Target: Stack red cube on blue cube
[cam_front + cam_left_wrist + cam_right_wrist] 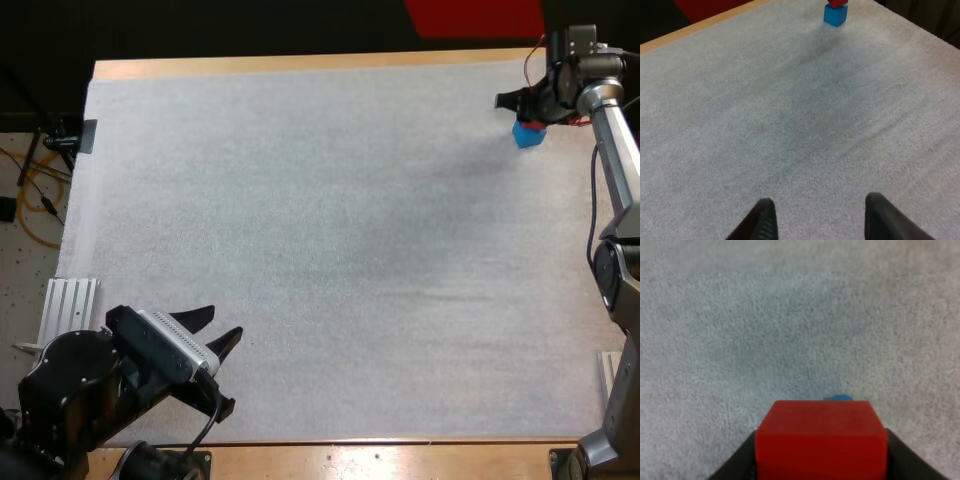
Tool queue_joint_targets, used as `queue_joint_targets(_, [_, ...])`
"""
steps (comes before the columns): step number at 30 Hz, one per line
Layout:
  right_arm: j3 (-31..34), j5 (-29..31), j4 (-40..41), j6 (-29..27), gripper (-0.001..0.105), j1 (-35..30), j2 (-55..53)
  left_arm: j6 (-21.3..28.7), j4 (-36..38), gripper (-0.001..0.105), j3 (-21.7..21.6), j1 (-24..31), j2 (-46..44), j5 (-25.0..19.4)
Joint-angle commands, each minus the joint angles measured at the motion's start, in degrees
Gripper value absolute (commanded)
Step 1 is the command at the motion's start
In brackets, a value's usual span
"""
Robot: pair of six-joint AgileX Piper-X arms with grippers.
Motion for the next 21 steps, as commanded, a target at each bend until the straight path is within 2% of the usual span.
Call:
queue_joint_targets(1, [-0.53,-0.79,-0.19,-0.13,0.022,0.07,-0.23,-0.63,-0.5,0.041,-0.34,-0.01,-0.19,0.39])
queue_joint_targets(8, [-0.53,-0.3,-0.8,-0.13,0.022,0.07,-0.23,-0.63,-0.5,0.041,-0.34,-0.01,-0.19,0.39])
queue_joint_targets(10, [-0.53,-0.28,-0.79,-0.13,0.03,0.07,-0.23,-0.63,-0.5,0.041,-0.34,-0.01,-0.19,0.39])
queue_joint_targets(12, [-0.53,-0.28,-0.79,-0.32,0.054,0.07,-0.23,-0.63,-0.5,0.041,-0.34,-0.01,-0.19,0.39])
queue_joint_targets(14, [-0.53,-0.28,-0.79,-0.62,0.068,0.07,-0.23,-0.63,-0.5,0.041,-0.34,-0.01,-0.19,0.39])
queue_joint_targets(15, [-0.53,-0.28,-0.79,-0.61,0.07,0.07,-0.23,-0.63,-0.5,0.041,-0.34,-0.01,-0.19,0.39])
queue_joint_targets(21, [-0.53,-0.37,-0.79,-0.61,0.07,0.48,-1.83,-0.92,-0.63,0.041,-0.34,-0.01,-0.19,0.39])
